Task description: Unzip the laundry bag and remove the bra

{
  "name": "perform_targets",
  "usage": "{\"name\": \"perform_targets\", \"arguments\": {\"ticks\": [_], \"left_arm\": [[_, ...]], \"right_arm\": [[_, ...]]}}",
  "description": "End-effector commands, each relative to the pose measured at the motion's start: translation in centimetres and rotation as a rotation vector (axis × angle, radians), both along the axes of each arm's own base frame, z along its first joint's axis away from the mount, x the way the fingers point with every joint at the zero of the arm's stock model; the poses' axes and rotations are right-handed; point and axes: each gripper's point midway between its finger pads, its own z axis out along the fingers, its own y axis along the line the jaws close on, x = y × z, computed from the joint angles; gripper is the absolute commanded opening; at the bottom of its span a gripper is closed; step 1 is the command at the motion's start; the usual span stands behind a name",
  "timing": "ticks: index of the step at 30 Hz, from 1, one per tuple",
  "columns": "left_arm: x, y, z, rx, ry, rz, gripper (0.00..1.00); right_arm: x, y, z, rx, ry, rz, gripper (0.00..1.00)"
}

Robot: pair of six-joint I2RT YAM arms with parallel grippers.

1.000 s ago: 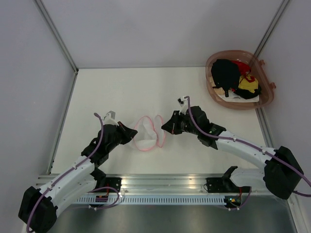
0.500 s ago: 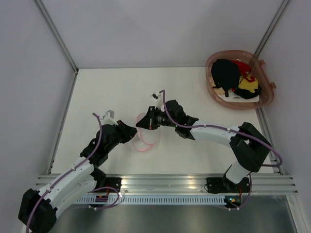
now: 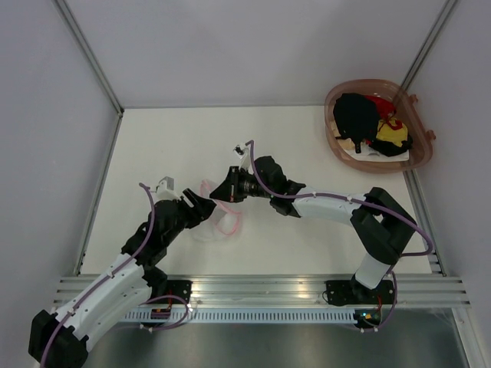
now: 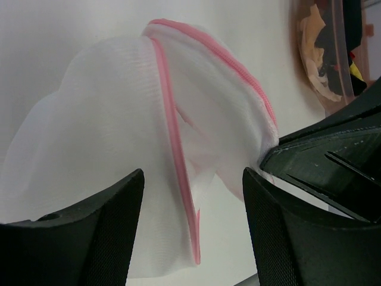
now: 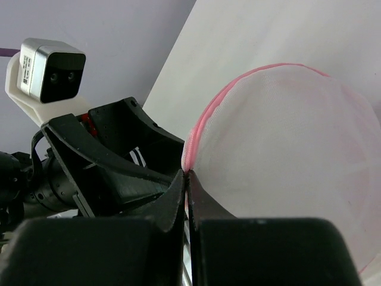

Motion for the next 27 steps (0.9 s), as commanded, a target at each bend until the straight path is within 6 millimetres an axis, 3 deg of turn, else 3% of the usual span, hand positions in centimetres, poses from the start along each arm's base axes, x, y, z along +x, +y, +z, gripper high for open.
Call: {"name": "perform_targets", "arguments": {"ticks": [1, 15, 18, 19, 21, 27], "left_arm": [[0.3, 1.4, 0.7, 0.002, 0.010, 0.094, 0.72], [-0.6, 3.7, 1.7, -0.093, -0.046, 0.212, 0.72], [-0.4, 3.5, 1.3, -0.083, -0.027, 0.209, 0.73], [-0.3, 3.4, 1.1, -0.075, -0.016, 0.208, 0.75], [-0.2, 3.2, 1.2, -0.076, -0.012, 0.201, 0.75], [0.3, 2.6, 2.2, -0.092, -0.037, 0.182, 0.76]], "right_arm": [[-0.2, -0.2, -0.4, -0.014, -0.021, 0.001, 0.01], [-1.4, -1.2, -1.9, -0.054, -0.040, 0.039, 0.01], [-3.2, -0.2, -0.7, 0.009, -0.069, 0.184, 0.18], [-4.8, 0.0, -0.4, 0.032, -0.076, 0.277, 0.31], [-5.9, 0.2, -0.3, 0.043, -0.092, 0.350, 0.44], [-10.0, -0.5, -0.3, 0.026, -0.158, 0.560, 0.56]]}}
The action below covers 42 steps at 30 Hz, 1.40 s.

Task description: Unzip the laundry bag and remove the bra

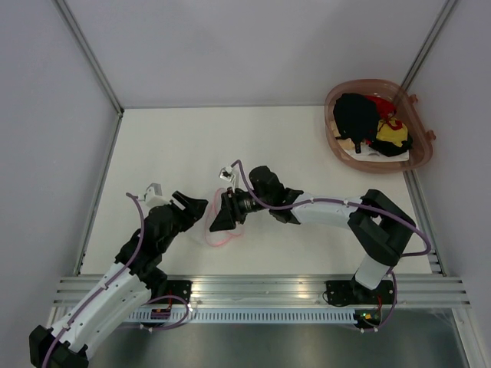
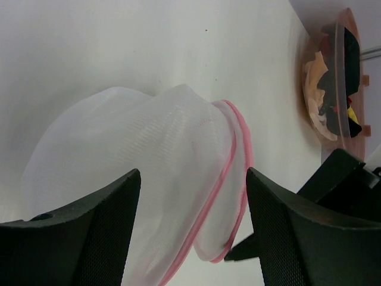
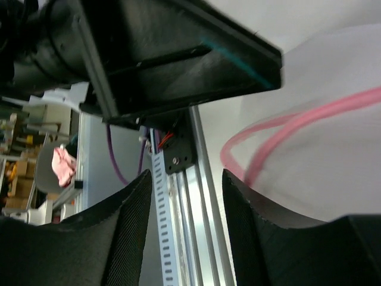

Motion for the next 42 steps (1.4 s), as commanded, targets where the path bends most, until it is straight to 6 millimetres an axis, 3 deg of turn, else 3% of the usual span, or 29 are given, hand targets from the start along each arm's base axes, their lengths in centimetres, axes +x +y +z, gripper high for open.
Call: {"name": "perform_targets", "arguments": {"ticks": [1, 4, 9, 11, 12, 13, 14, 15, 16, 18, 19, 20, 25, 30, 31, 42], "left_arm": [[0.8, -0.5, 2.5, -0.054, -0.068, 0.007, 0.76], [0.8, -0.7, 2.9, -0.059, -0.084, -0.003, 0.76], [0.8, -1.6, 3.7, -0.053, -0.117, -0.064, 0.77], [0.7, -2.2, 4.3, -0.041, -0.135, -0.106, 0.83], [0.7, -2.4, 4.4, -0.034, -0.133, -0.121, 0.87], [0.6, -2.8, 4.8, -0.034, -0.142, -0.148, 0.98], [0.5, -3.0, 4.9, -0.014, -0.154, -0.173, 1.00], [0.4, -3.5, 5.4, -0.017, -0.169, -0.205, 0.99], [0.4, -3.7, 5.5, -0.011, -0.173, -0.219, 1.00], [0.4, -4.2, 6.2, 0.002, -0.209, -0.259, 1.00], [0.2, -4.7, 6.4, 0.005, -0.215, -0.291, 0.99], [0.2, -4.8, 6.5, 0.016, -0.220, -0.303, 0.99], [0.7, -5.1, 7.4, 0.075, -0.224, -0.332, 0.99], [1.4, -4.6, 7.1, 0.186, -0.183, -0.340, 0.99], [1.6, -4.8, 7.9, 0.191, -0.193, -0.347, 1.00], [1.5, -7.1, 8.6, 0.206, -0.218, -0.489, 0.99]], "right_arm": [[-3.0, -0.3, 2.9, 0.089, -0.115, 0.200, 0.57], [-4.0, -1.2, 3.4, 0.087, -0.145, 0.232, 0.59], [-3.9, -2.3, 4.2, 0.055, -0.198, 0.206, 0.60], [-3.3, -2.8, 5.7, 0.061, -0.248, 0.153, 0.61], [-3.0, -3.2, 5.7, 0.026, -0.251, 0.128, 0.66], [-1.5, -3.7, 6.3, -0.006, -0.318, 0.044, 0.71], [-0.7, -4.2, 6.3, -0.041, -0.343, -0.002, 0.76], [0.8, -5.3, 6.2, -0.115, -0.383, -0.094, 0.91], [1.4, -5.8, 6.2, -0.144, -0.403, -0.132, 0.98], [2.6, -7.4, 6.2, -0.211, -0.428, -0.218, 0.98], [3.3, -8.3, 7.2, -0.216, -0.454, -0.275, 0.98], [5.2, -9.8, 7.4, -0.263, -0.478, -0.396, 0.98], [9.2, -16.5, 10.0, -0.314, -0.491, -0.717, 0.98], [11.0, -21.2, 11.8, -0.313, -0.479, -0.897, 0.98], [11.4, -22.0, 12.1, -0.323, -0.482, -0.935, 0.98], [10.9, -22.7, 11.6, -0.322, -0.453, -0.953, 0.98]]}}
